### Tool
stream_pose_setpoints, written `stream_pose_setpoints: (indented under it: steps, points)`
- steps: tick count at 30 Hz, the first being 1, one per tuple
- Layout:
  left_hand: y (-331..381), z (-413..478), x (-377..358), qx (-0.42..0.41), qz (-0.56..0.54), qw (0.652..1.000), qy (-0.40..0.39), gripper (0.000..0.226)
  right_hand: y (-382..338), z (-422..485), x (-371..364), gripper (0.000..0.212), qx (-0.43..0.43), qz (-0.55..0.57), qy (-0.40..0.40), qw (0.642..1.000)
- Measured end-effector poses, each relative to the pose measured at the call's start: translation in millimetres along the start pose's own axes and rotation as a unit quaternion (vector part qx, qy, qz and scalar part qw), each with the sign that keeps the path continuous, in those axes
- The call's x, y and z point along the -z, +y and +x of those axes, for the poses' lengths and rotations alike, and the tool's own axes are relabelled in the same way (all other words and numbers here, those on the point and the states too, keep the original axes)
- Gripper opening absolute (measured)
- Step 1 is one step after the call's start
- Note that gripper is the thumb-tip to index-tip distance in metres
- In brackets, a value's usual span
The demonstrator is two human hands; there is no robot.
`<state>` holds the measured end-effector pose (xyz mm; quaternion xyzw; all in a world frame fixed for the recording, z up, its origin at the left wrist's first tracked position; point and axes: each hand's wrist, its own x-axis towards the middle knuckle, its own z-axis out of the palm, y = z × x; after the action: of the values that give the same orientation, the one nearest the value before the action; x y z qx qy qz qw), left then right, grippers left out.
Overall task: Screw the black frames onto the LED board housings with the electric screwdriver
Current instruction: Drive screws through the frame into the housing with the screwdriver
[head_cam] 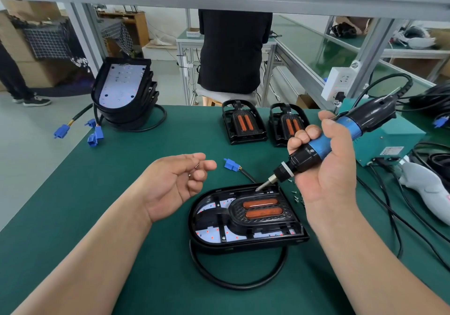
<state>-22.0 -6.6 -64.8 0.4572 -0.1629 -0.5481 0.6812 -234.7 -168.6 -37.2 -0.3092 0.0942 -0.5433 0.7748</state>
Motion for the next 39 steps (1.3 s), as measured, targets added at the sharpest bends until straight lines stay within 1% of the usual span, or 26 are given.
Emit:
stream_pose_setpoints:
  steps: [2,4,6,10,13,16,19,22,26,39]
  points:
    - [1,-2,0,-0.004,0.022,0.999,-0.026,0.009,-1,0,-1,0.009,0.003,0.006,0.004,1.000]
    - [2,-6,-1,-0.007,0.042,0.997,-0.066,0.008,-1,-1,-3,0.009,0.005,0.015,0.007,1.000]
    - [3,-9,-2,-0.014,0.056,0.993,-0.098,0.012,-2,-2,-6,0.011,0.007,0.022,0.013,1.000]
    - [3,-14,-5,-0.021,0.090,0.987,-0.129,0.027,-5,-6,-12,0.017,0.017,0.031,0.014,0.999]
    - [1,-16,-7,-0.017,0.118,0.982,-0.149,0.029,-6,-11,-17,0.020,0.024,0.040,0.007,0.999]
    - [0,-19,-10,-0.020,0.159,0.975,-0.156,0.025,-6,-16,-23,0.019,0.030,0.039,-0.006,0.999]
    - [-3,-21,-14,-0.030,0.208,0.966,-0.153,0.028,-4,-22,-29,0.020,0.030,0.034,-0.009,0.999]
    - [-6,-23,-18,-0.038,0.233,0.959,-0.156,0.023,0,-26,-32,0.020,0.026,0.027,-0.009,0.999]
    - [-7,-24,-21,-0.044,0.244,0.957,-0.150,0.016,3,-29,-34,0.019,0.017,0.024,-0.011,1.000]
    - [-5,-27,-23,-0.038,0.255,0.955,-0.150,0.016,7,-29,-32,0.018,0.013,0.006,-0.012,1.000]
